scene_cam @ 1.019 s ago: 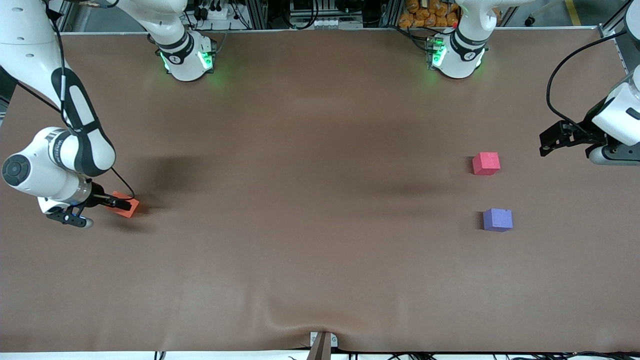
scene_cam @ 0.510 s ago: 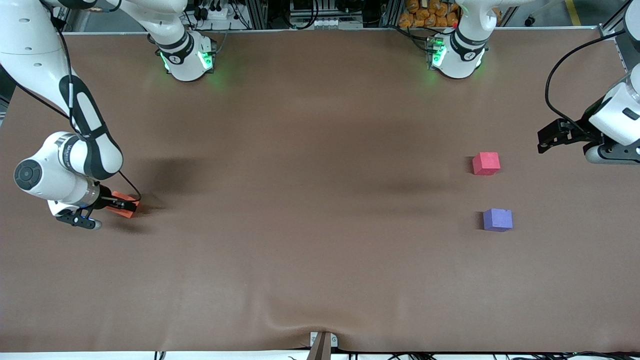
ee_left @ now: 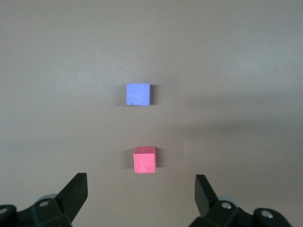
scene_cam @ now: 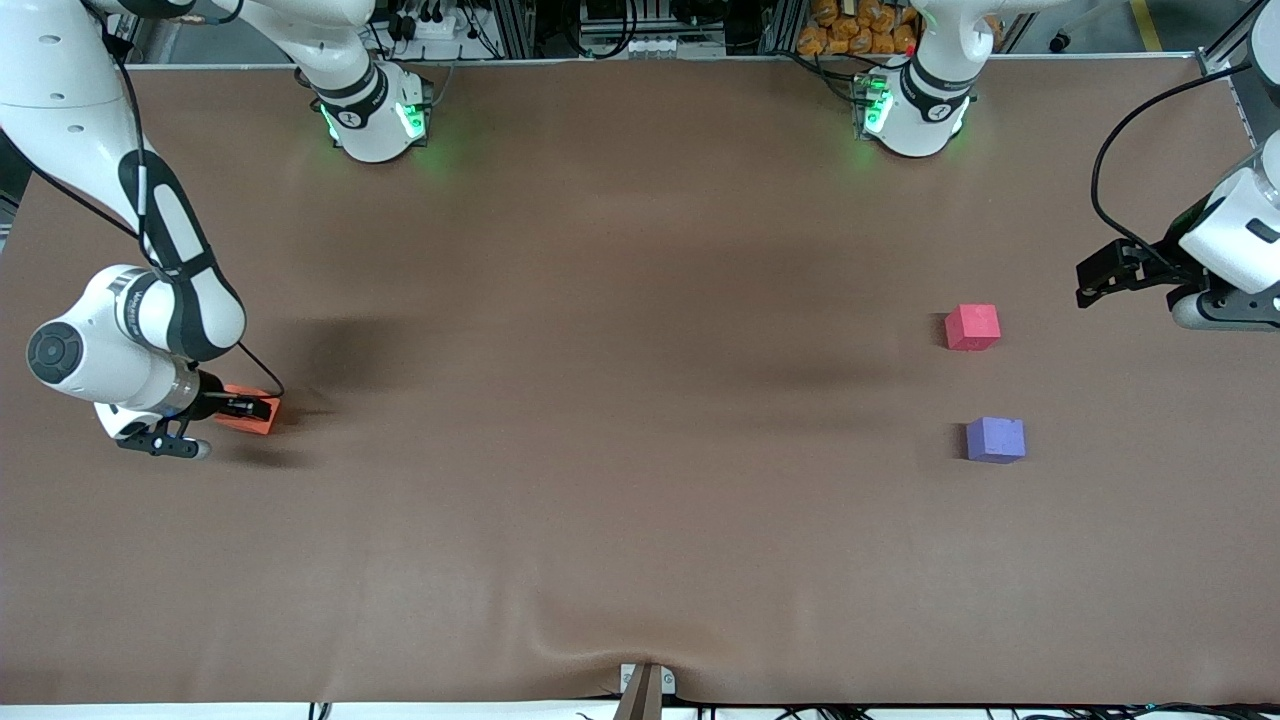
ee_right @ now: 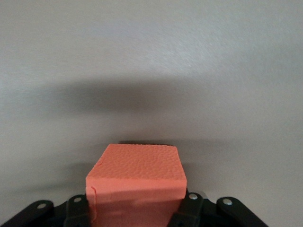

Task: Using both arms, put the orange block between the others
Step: 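Close the right gripper on the orange cube and lift it, then carry the orange cube with the right gripper toward the table middle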

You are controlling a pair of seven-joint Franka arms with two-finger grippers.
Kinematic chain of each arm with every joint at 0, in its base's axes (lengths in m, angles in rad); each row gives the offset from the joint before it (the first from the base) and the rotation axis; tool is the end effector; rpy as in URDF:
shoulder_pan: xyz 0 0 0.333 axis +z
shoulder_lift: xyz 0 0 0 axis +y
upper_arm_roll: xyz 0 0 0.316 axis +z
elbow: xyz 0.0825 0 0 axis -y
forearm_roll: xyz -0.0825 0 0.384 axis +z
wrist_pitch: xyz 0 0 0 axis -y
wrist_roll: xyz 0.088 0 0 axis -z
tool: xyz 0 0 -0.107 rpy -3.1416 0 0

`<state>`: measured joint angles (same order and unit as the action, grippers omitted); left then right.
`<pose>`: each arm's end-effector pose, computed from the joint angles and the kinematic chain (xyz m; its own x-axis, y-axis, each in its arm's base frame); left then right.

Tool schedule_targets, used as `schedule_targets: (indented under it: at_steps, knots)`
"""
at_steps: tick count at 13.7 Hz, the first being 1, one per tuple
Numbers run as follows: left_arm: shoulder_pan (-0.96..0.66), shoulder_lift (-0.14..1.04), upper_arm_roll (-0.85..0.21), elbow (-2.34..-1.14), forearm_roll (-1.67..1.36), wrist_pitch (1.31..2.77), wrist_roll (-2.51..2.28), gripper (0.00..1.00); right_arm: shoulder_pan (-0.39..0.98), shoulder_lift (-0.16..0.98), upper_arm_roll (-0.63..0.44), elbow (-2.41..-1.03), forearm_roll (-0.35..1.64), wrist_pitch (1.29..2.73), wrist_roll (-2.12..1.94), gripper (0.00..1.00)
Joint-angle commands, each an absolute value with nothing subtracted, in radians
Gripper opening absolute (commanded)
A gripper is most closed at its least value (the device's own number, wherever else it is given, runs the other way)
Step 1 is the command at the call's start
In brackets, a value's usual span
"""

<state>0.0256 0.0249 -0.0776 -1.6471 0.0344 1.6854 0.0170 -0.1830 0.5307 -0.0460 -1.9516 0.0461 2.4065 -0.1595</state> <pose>0.5696 -0.0258 0.5844 0.9973 -0.0728 0.0129 -0.0724 -0.9968 -0.0325 0.5955 -0.1378 0.1978 0.9925 -0.0984 -0.0732 -0.0998 -0.9949 -0.0168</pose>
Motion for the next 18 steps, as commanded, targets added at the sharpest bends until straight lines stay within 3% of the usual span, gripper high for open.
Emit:
schedule_targets:
  at_steps: [1, 4, 6, 10, 15, 18]
  knots:
    - [0.02, 0.032, -0.08, -1.628, 0.014, 1.669, 0.023, 1.0, -0.17, 0.496, 0.001, -1.864, 0.061, 2.253, -0.199, 0.0]
    - [0.026, 0.032, -0.08, -1.628, 0.014, 1.669, 0.026, 1.0, -0.167, 0.499, 0.122, -1.703, 0.063, 2.035, -0.198, 0.0]
    - [0.023, 0.032, -0.08, -1.628, 0.014, 1.667, 0.026, 1.0, -0.129, 0.502, 0.19, -1.64, 0.061, 1.999, -0.195, 0.0]
    - [0.026, 0.032, -0.08, -1.628, 0.012, 1.669, 0.029, 1.0, 0.07, 0.54, 0.192, -1.585, 0.058, 2.011, -0.065, 0.0]
    - [0.026, 0.032, -0.08, -1.628, 0.012, 1.667, 0.031, 1.0, 0.323, 0.695, 0.192, -1.401, 0.054, 2.035, 0.272, 0.0]
    - [0.028, 0.032, -0.08, -1.628, 0.012, 1.667, 0.031, 1.0, 0.478, 0.759, 0.184, -1.391, 0.048, 2.179, 0.484, 0.0]
